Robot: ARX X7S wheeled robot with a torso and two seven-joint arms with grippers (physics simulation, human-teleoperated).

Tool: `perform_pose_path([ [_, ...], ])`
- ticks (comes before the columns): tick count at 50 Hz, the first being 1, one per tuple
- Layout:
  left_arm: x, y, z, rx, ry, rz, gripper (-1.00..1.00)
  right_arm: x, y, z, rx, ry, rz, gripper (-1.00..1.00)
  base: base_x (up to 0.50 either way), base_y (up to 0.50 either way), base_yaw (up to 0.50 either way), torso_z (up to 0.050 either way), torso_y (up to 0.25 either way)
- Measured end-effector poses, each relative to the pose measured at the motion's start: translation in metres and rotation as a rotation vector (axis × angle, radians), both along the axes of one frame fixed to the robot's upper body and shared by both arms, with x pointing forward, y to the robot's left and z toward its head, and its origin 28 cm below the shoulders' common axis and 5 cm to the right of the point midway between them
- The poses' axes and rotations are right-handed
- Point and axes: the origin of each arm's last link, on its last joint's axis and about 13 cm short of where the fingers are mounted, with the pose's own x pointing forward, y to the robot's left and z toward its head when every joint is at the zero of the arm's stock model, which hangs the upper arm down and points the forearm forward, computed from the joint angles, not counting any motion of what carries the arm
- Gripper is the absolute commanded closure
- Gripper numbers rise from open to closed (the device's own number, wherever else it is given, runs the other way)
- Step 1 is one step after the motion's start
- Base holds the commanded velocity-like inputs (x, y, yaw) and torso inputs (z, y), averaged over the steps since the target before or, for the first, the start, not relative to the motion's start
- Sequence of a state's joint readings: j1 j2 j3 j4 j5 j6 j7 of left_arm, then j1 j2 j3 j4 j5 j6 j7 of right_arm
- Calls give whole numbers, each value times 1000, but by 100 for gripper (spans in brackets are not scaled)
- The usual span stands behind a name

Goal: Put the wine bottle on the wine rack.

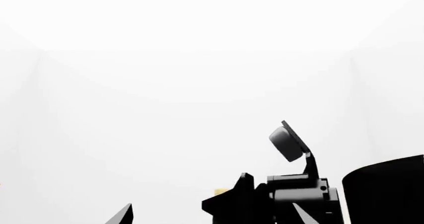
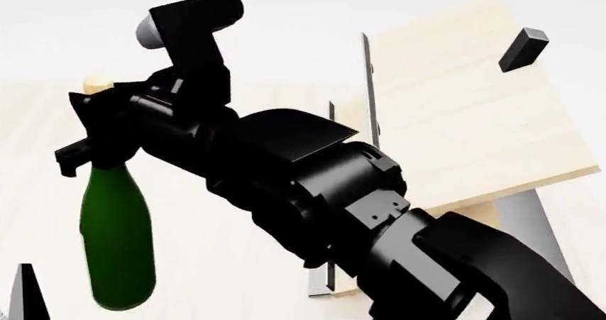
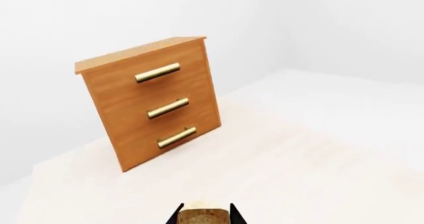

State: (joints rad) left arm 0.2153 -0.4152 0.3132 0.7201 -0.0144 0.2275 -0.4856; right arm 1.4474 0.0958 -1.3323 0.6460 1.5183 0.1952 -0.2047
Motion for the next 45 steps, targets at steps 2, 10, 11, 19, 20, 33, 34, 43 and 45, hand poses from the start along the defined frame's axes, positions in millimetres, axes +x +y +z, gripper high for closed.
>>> perform_pose_path([
  [2, 0, 0, 0, 0, 0, 0, -100, 1, -3, 6, 21, -7, -15, 100, 0, 0, 0, 0, 5],
  [10, 0, 0, 1, 0, -1, -2, -100, 3, -19, 33, 126, -25, -83, 100, 0, 0, 0, 0, 0],
  [11, 0, 0, 1, 0, -2, -2, -100, 3, -21, 36, 141, -26, -92, 100, 0, 0, 0, 0, 0],
  [19, 0, 0, 0, -2, -2, -3, -100, 1, -41, 62, 274, -21, -167, 100, 0, 0, 0, 0, 1],
  [20, 0, 0, 0, -2, -2, -3, -100, 0, -43, 65, 292, -19, -177, 100, 0, 0, 0, 0, 0],
  [33, -1, 0, 0, -5, -4, -7, -100, -11, -80, 97, 486, 20, -305, 100, 0, 0, 0, 0, 0],
  [34, -1, 0, 0, -5, -4, -7, -100, -12, -83, 98, 498, 25, -316, 100, 0, 0, 0, 0, 0],
  [43, -2, 0, 1, -5, -7, -10, -100, -13, -113, 107, 581, 52, -418, 100, 0, 0, 0, 0, 1],
  [45, -2, 0, 1, -5, -7, -10, -100, -13, -119, 108, 595, 55, -440, 100, 0, 0, 0, 0, 0],
])
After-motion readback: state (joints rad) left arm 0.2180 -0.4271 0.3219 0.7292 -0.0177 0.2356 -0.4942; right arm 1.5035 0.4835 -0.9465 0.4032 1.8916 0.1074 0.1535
